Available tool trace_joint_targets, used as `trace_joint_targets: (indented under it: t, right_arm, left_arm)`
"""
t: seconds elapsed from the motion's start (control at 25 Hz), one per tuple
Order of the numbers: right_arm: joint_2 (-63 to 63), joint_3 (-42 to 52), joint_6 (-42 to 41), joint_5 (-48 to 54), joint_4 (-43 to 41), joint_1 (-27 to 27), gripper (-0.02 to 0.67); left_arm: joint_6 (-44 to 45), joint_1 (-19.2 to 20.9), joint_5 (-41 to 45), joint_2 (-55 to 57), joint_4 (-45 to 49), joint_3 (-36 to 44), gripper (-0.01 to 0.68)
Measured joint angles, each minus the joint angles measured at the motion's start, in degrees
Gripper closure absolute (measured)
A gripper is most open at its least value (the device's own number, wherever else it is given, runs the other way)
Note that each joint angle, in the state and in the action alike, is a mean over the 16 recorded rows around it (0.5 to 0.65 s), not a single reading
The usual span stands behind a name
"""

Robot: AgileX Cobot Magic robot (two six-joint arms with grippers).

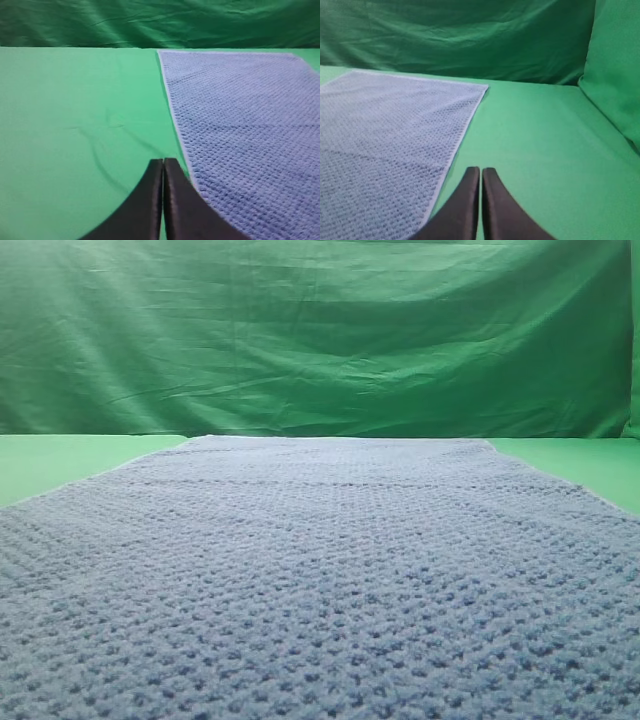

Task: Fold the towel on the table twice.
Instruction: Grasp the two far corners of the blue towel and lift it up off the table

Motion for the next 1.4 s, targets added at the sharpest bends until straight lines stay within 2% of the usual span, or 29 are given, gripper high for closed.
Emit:
trace_joint_targets:
  t: [0.24,0.44,0.96,1.2,1.4]
  right_arm:
    - [0.96,-2.62,0.07,-4.66,1.74,0.00,0.649]
    - [5.57,-8.28,0.04,-4.00,2.75,0.00,0.649]
    - [31.18,-30.28,-0.09,17.09,3.69,0.00,0.649]
    - [39.06,-35.37,-0.08,24.07,4.37,0.00,0.649]
    - [41.84,-36.58,-0.08,25.96,4.81,0.00,0.649]
  left_arm:
    - [-0.01,0.00,-2.86,0.15,-5.82,-0.91,0.673]
    - [0.66,0.00,-2.93,2.28,-8.67,-4.00,0.673]
    - [7.73,0.00,3.15,19.53,-9.10,-15.55,0.673]
    - [9.29,0.00,3.67,24.57,-9.10,-17.09,0.673]
    - [9.38,0.00,3.73,25.54,-9.10,-17.19,0.673]
